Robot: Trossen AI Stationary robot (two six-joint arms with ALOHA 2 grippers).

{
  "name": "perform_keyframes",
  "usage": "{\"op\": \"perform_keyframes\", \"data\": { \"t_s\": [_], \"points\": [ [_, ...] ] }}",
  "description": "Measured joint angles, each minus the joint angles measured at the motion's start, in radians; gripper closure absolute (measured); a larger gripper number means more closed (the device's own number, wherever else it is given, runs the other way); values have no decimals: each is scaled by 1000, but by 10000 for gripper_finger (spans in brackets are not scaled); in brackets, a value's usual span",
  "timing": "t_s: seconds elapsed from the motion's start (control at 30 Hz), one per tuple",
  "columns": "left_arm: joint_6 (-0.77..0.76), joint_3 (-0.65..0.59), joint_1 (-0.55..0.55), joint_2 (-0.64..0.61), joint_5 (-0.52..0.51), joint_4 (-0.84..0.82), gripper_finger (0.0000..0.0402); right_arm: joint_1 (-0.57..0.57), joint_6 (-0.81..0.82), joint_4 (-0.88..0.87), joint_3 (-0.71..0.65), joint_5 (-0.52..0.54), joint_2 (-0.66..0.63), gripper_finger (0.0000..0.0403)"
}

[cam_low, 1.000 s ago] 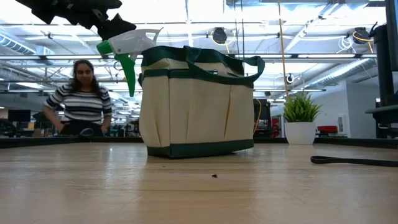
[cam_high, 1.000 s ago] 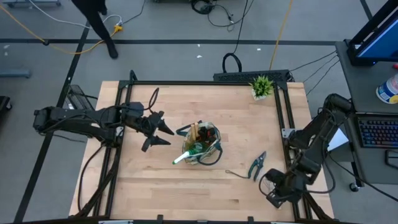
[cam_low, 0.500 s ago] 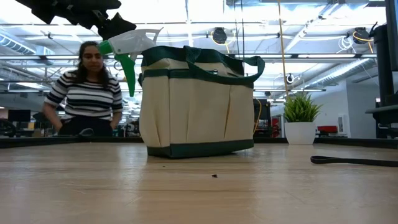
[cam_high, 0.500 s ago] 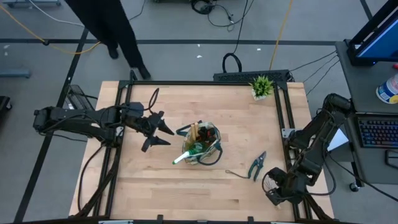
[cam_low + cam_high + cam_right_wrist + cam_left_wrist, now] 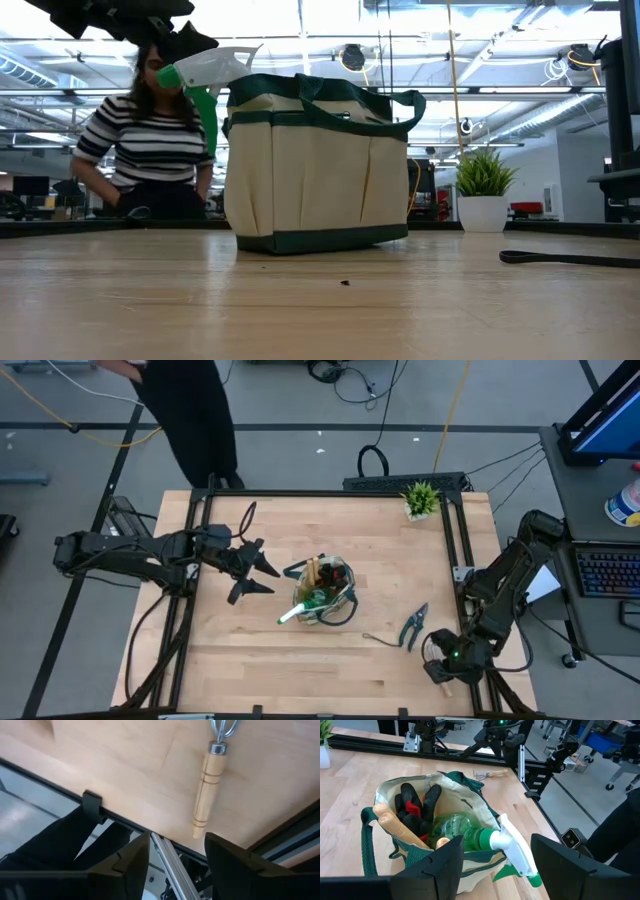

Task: Pick & Place Garden tools in Gardening bag
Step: Put the hand rake into the gardening bag

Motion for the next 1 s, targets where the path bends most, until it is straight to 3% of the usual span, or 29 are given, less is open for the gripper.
{"op": "perform_keyframes", "data": {
  "t_s": [1.0],
  "points": [
    [2, 0, 0, 0, 0, 0, 165, 12, 27, -24, -2, -6, 41, 227]
  ]
}}
